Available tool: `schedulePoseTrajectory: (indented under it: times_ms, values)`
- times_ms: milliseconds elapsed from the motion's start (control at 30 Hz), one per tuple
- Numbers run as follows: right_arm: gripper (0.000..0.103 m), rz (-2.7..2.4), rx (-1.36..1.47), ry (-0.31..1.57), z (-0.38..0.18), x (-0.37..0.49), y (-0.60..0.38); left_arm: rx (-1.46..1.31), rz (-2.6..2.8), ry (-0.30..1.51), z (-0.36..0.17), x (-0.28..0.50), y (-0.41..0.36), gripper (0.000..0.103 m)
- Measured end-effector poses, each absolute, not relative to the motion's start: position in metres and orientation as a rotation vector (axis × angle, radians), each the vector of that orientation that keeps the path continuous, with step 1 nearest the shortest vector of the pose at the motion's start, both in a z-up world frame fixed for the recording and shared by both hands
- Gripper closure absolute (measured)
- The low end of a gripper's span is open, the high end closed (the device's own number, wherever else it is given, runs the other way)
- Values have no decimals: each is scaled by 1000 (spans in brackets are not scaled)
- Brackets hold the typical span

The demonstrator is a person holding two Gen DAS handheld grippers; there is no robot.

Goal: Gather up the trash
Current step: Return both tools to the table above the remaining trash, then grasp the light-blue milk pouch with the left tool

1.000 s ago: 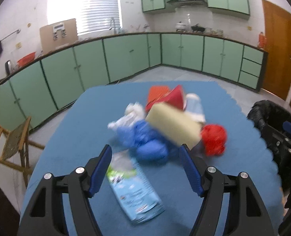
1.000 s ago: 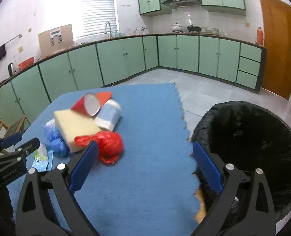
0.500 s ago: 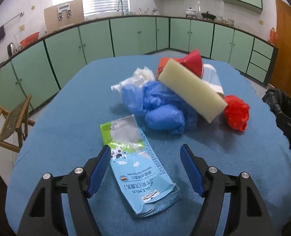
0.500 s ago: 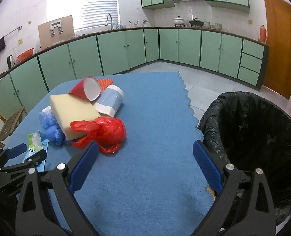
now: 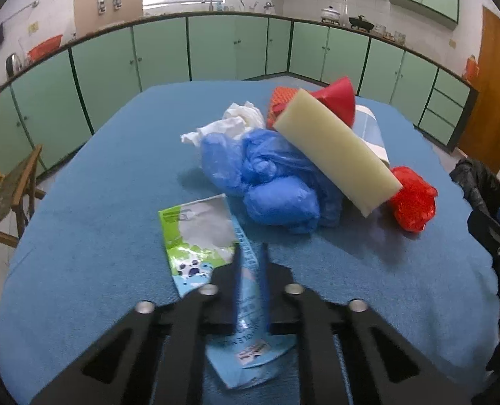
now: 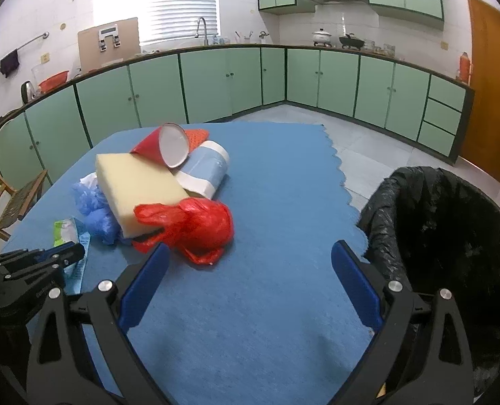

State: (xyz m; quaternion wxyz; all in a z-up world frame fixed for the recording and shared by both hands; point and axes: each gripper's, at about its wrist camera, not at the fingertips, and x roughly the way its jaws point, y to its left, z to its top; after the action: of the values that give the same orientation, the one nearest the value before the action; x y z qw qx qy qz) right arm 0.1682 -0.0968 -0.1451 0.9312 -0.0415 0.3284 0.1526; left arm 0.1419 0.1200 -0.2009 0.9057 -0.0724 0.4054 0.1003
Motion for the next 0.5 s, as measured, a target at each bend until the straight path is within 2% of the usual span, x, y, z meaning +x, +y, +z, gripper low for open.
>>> schedulePoseTrajectory:
  times_ms: [133, 167, 200, 267, 333, 400, 500]
  values:
    - [9, 333, -88, 668, -142, 170, -88, -182, 213, 848, -199, 138, 131, 101]
    - [9, 338, -92, 667, -142, 170, -86, -197, 227, 843, -197, 134, 136, 97]
    - [9, 341, -97, 667, -142, 170, -84, -209, 231, 839, -196, 131, 139, 79]
    - [9, 343, -104, 670, -143, 169, -83, -220, 240, 828, -191, 126, 142, 51]
    - [9, 340, -104, 677, -145, 169, -83, -225, 237, 806, -186, 122, 140, 49]
    - [9, 337, -100, 684, -147, 170, -84, -224, 227, 809, -185, 123, 135, 41]
    - [9, 336, -96, 687, -148, 171, -87, -219, 226, 825, -188, 126, 130, 36]
